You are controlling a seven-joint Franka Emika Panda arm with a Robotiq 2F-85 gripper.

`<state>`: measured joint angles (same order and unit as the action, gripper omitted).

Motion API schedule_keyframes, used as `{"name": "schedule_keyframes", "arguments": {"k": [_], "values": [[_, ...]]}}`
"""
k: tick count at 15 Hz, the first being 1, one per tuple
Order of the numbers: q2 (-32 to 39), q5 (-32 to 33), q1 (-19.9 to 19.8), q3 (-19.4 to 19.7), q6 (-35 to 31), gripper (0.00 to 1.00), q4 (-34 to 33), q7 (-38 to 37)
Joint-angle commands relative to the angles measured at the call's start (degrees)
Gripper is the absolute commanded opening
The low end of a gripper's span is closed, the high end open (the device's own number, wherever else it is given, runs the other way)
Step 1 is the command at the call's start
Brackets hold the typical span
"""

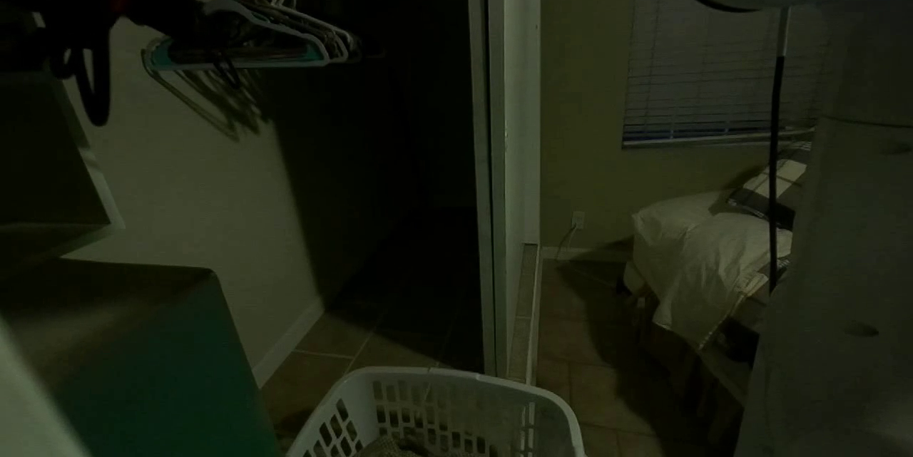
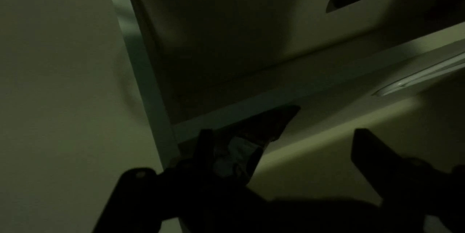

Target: Move the black object to the lower shelf

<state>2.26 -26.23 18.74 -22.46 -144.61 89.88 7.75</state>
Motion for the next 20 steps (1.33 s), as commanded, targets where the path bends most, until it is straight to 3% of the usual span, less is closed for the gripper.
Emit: {"name": "schedule_keyframes", "arguments": {"k": [1,3,4,11,15,20], "values": [[1.50,3.46,1.03,0.47,-3.11,0.88,-0.36,-3.78],[2.45,4.19,1.23,0.40,-5.40,0.70,-0.53,-4.93],[2.95,4.80,1.37,0.39,-6.69,0.53,-0.59,-5.55],[4.07,7.82,1.18,0.24,-10.30,0.05,-0.28,-8.09],[3.94,6.98,0.83,0.17,-10.85,0.00,-0.12,-7.42],[1.66,1.36,-0.10,-0.94,-10.17,0.00,0.48,-0.70]]}}
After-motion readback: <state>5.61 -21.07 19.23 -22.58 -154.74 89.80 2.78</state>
